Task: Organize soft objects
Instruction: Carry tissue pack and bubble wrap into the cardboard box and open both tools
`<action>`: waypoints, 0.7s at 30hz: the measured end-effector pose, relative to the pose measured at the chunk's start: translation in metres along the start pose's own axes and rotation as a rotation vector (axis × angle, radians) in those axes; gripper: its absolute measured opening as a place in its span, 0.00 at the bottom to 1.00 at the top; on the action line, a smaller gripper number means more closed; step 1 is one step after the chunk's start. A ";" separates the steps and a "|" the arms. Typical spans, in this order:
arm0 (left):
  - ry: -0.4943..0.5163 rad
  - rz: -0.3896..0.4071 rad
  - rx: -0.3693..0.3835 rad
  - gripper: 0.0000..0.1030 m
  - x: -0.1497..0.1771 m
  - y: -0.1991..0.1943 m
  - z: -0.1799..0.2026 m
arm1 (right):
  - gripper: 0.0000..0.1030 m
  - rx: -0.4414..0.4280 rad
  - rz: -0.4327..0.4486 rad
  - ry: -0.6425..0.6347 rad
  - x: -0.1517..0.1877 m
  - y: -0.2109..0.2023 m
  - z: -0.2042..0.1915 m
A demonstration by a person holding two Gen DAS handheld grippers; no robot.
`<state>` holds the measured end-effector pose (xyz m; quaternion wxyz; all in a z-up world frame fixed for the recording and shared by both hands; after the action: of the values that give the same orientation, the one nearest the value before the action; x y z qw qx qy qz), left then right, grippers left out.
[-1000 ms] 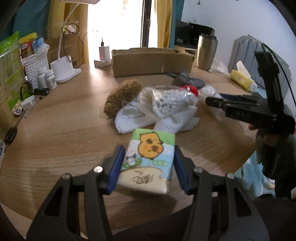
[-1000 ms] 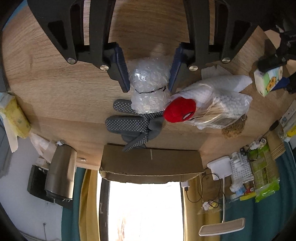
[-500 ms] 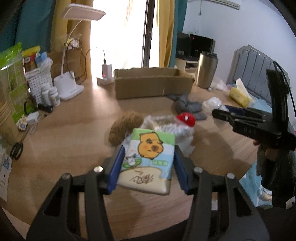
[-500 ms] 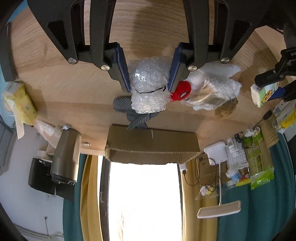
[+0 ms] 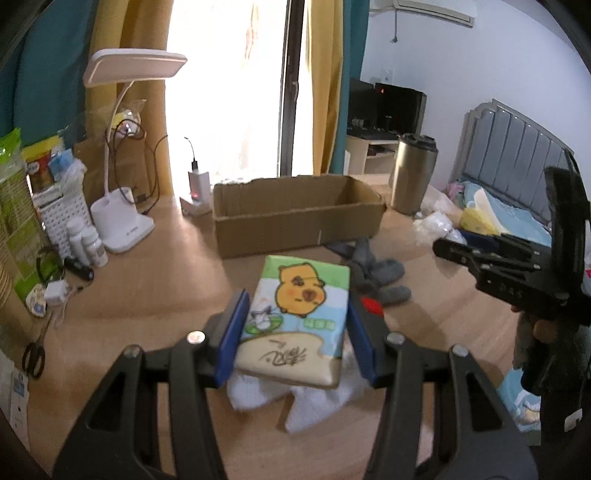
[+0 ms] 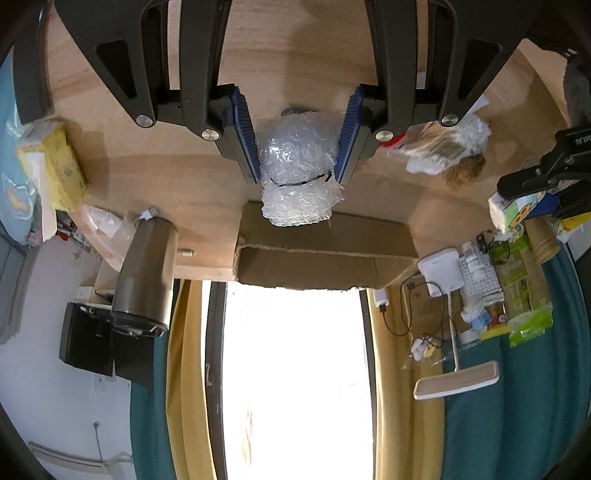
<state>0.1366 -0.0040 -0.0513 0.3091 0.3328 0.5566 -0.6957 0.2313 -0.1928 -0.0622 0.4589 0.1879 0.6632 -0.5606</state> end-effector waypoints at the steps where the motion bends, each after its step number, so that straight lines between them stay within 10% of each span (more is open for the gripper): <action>1: -0.001 0.005 -0.004 0.52 -0.004 0.002 0.000 | 0.43 -0.004 0.001 0.002 -0.002 0.003 0.003; 21: -0.026 0.005 0.009 0.52 -0.059 0.083 -0.007 | 0.43 -0.057 -0.006 -0.003 -0.036 0.057 0.025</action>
<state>0.2387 -0.0093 -0.0521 0.3166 0.3267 0.5487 -0.7014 0.3028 -0.1886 -0.0639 0.4634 0.1720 0.6786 -0.5433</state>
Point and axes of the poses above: each gripper's, at about its wrist camera, not at the fingertips, and y roughly the way its jaws point, z to its right, x to its underside, the point moved 2 cm from there along y, roughly the way its jaws point, and after that the axes turned 8 degrees about x, right-handed, at the moved point
